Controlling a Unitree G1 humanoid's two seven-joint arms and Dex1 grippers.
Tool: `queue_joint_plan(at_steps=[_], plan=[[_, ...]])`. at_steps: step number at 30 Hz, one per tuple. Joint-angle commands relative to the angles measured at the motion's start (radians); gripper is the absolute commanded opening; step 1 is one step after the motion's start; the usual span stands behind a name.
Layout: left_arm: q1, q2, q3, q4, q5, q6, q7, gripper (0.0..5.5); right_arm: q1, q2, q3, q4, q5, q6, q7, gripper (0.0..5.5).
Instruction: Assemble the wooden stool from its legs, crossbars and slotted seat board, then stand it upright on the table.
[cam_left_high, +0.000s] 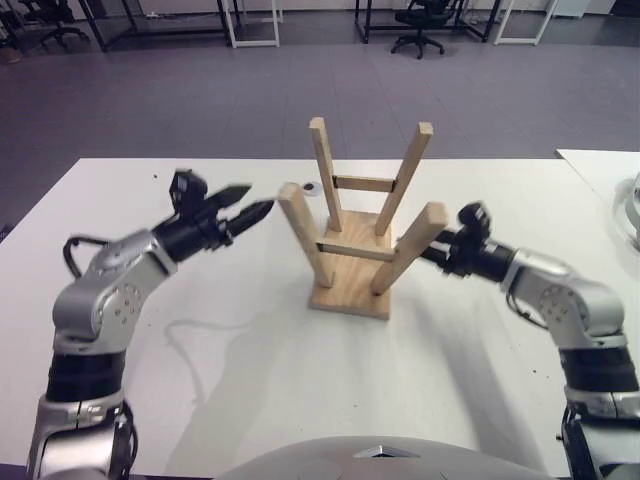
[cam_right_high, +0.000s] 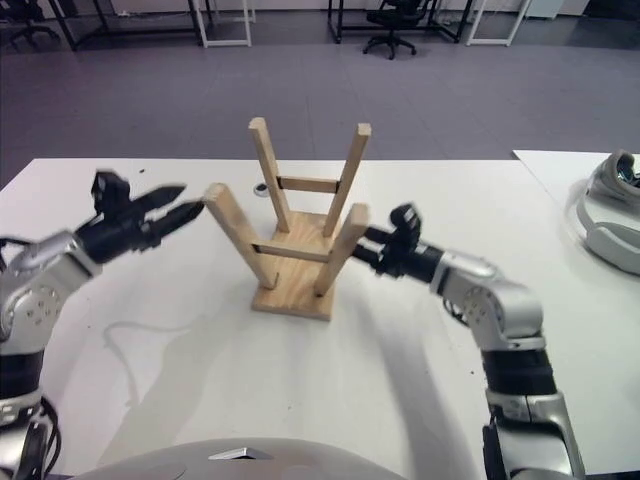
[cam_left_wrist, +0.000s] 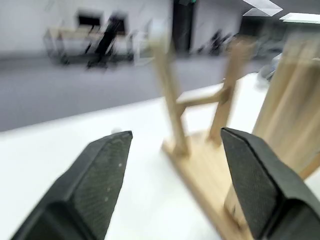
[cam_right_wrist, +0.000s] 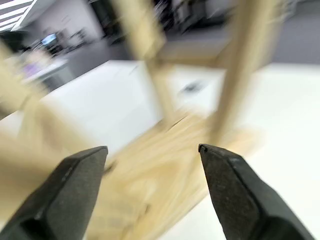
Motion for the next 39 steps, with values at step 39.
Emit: queue_joint_plan(at_steps=[39], plan=[[0.209,-0.318,-0.48,-0.036,0.615,-0.076,0.227,3.25,0.297,0.124,0.029,0.028,-0.455,-0.298,-0.284,3.38]])
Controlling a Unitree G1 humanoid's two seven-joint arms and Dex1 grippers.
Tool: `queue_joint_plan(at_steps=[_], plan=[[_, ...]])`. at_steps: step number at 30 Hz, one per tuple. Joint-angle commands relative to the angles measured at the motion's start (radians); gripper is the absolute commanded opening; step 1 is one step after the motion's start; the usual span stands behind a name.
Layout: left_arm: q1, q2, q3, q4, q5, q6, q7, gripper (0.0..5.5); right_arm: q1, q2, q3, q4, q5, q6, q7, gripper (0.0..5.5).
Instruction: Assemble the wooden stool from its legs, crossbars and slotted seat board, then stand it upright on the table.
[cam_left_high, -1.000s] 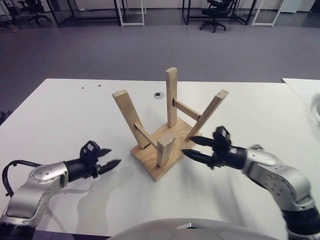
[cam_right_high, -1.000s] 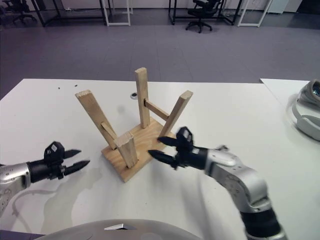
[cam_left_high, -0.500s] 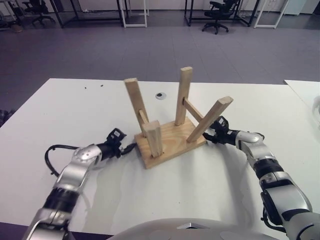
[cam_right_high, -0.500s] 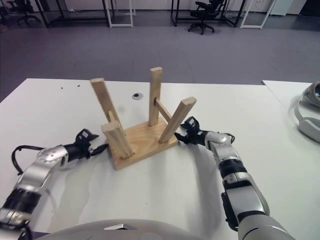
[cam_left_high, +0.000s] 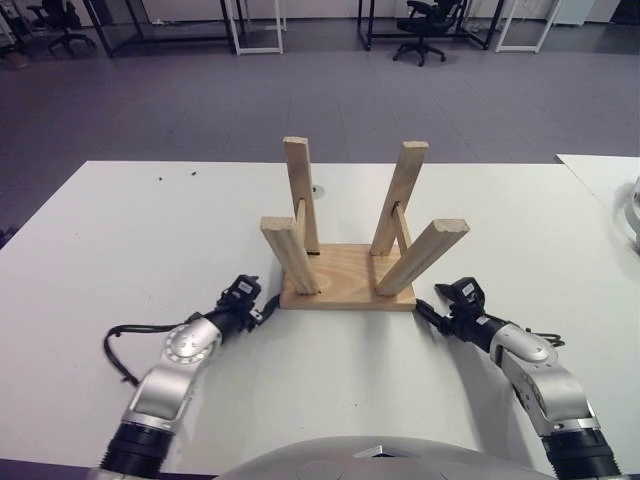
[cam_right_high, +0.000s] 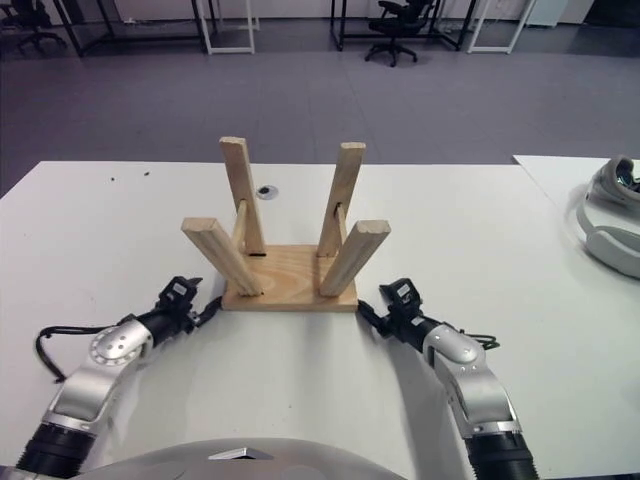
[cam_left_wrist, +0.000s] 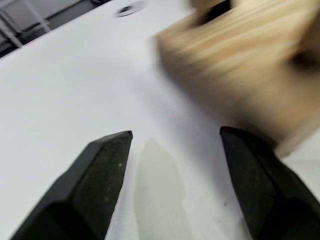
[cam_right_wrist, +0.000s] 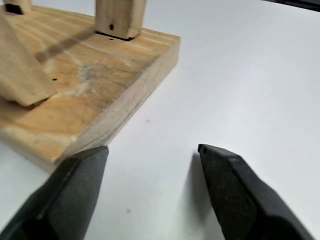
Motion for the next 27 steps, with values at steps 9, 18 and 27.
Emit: queue_joint_plan(at_steps=[9,18,27], plan=[[-0.122,-0.088,0.102,-0.549,-0.345,0.514,-0.06,3.25,-0.087,-0.088,-0.109,-0.616,0.443,0.521,0.078,3.38],[0.023,0.108,0.287,-0.628,-0.412,0.648,-0.174,3.25,-0.054,-0.324,-0.286,-0.723,0.566,0.657,0.097,3.38],[0.148,0.535,0.397,-0.054,-0.206,0.002,-0.611,3.25,0.133,-0.634,-0.25,-0.402,0.225,0.22,0.459,3.38]])
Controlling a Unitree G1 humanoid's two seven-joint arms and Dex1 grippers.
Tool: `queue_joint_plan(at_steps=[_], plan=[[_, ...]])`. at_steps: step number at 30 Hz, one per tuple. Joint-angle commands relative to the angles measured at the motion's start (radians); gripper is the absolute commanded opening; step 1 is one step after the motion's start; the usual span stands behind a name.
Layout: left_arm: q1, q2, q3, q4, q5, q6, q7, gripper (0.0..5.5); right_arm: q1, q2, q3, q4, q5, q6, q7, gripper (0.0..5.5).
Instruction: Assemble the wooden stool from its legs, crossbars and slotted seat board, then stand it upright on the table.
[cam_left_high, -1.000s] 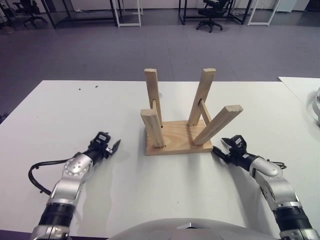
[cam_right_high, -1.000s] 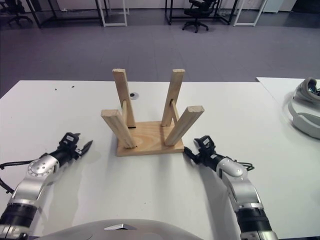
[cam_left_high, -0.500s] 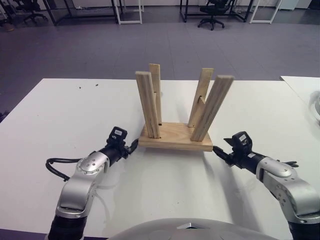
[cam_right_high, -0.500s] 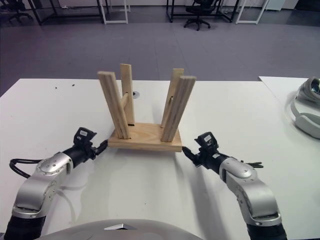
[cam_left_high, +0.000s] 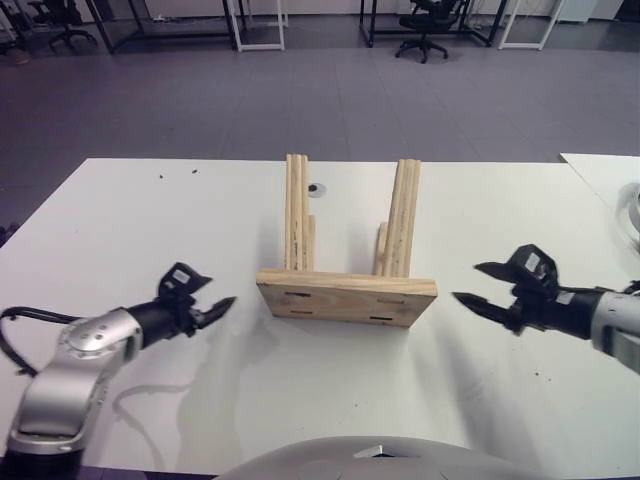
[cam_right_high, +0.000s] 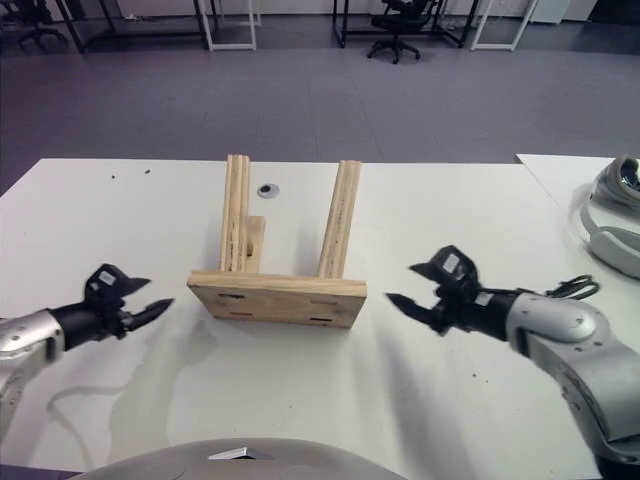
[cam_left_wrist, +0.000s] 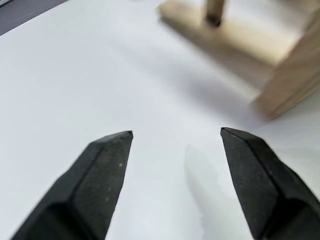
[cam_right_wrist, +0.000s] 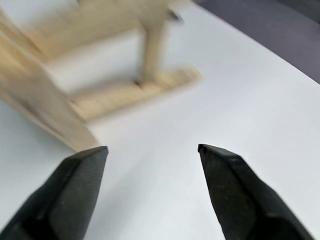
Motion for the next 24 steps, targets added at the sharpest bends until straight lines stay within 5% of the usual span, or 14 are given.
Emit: queue_joint_plan(at_steps=[1,10,20,24], plan=[[-0.019,0.112,-0.046,0.087,-0.065,-0.186,-0.296,3.25,-0.002,-0.032,0.086,0.082,-0.014,-0.172,0.194,3.38],[-0.468,-0.051,-0.424,0.251,-0.001,-0.348,-0.489,3.25,-0.331,0.139,0.433,0.248,-0.088,-0.285,0.3,3.38],[-0.506,-0.054,-0.43,0.302,-0.03,-0.405,-0.562,1.72,-0.367,0.173,0.478,0.294,-0.126,-0.33,0.329,1.69],[-0.529,-0.084,-0.427,0.286,-0.071,-0.434,-0.589,1.4,-0.372,0.185,0.488,0.294,-0.137,-0.363,0.349,1.53]])
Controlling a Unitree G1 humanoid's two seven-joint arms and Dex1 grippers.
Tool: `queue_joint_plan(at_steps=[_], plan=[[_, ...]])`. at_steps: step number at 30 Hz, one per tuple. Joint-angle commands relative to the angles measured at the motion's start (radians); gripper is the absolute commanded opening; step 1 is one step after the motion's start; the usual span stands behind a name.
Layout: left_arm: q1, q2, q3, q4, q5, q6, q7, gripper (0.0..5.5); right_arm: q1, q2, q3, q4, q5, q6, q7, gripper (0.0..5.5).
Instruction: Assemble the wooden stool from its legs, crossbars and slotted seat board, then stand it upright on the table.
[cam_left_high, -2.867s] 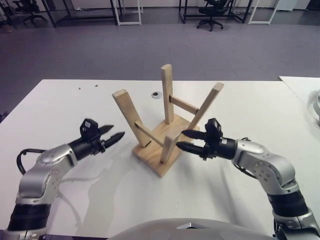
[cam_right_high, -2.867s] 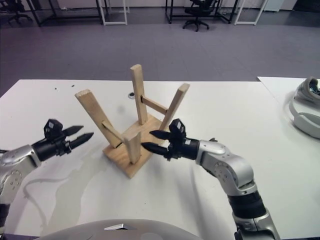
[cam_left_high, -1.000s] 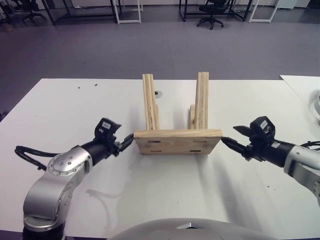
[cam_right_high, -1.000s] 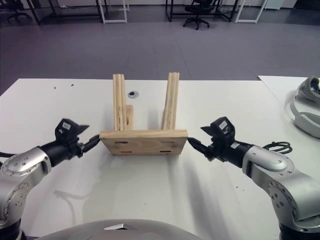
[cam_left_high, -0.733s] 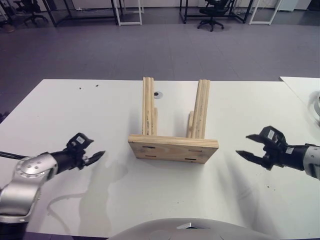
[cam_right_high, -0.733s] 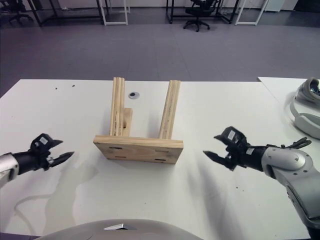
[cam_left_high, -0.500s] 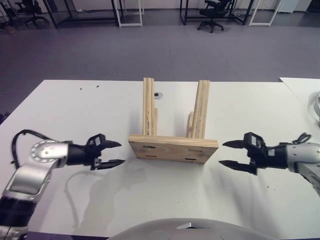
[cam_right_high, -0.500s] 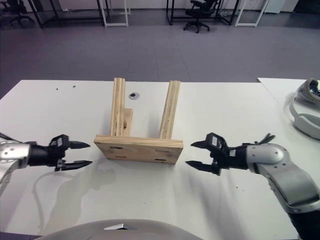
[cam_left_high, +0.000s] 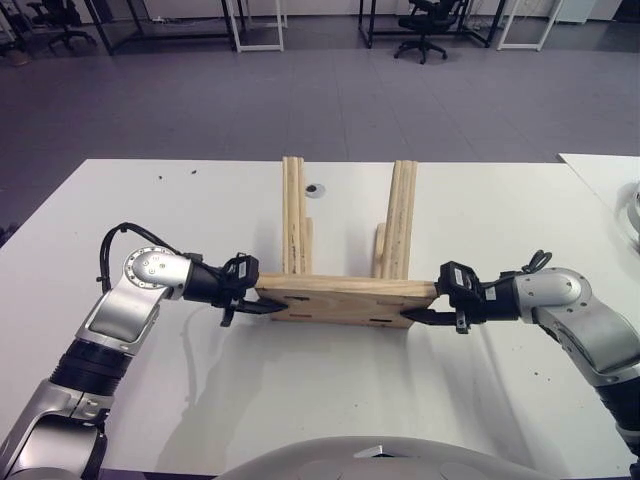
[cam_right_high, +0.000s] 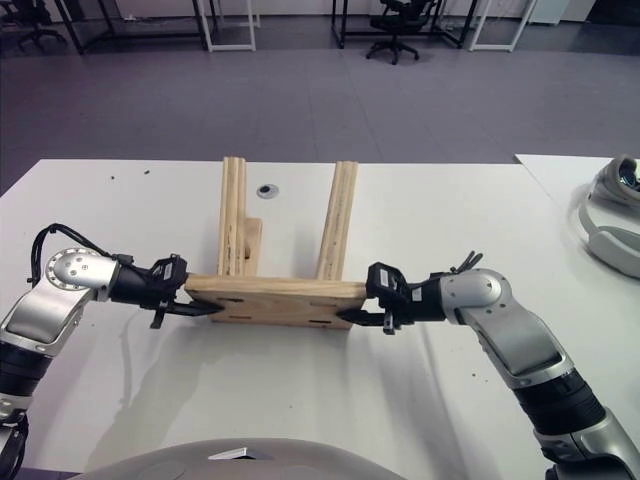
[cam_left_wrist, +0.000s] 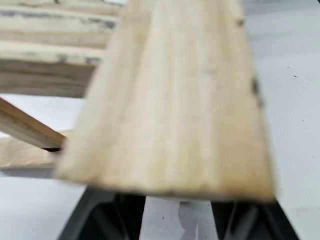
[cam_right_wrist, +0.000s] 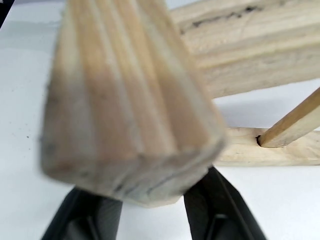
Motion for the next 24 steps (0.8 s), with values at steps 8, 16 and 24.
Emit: queue_joint_plan(at_steps=[8,16,24], plan=[[-0.347,0.291,0.283,-0.392,-0.833,0.817,-0.04,1.37,-0.552,-0.175,-0.323,-0.038,0.805,0.687,0.092,1.53],[-0.784,0.492,-0.042,0.171,-1.721,1.359,0.267,1.31,-1.003,-0.411,0.088,0.443,1.511,1.208,0.171,1.35],[-0.691,0.504,-0.269,0.272,-1.728,1.495,0.127,1.31,-0.714,-0.708,0.325,0.227,1.644,1.208,0.386,1.33]])
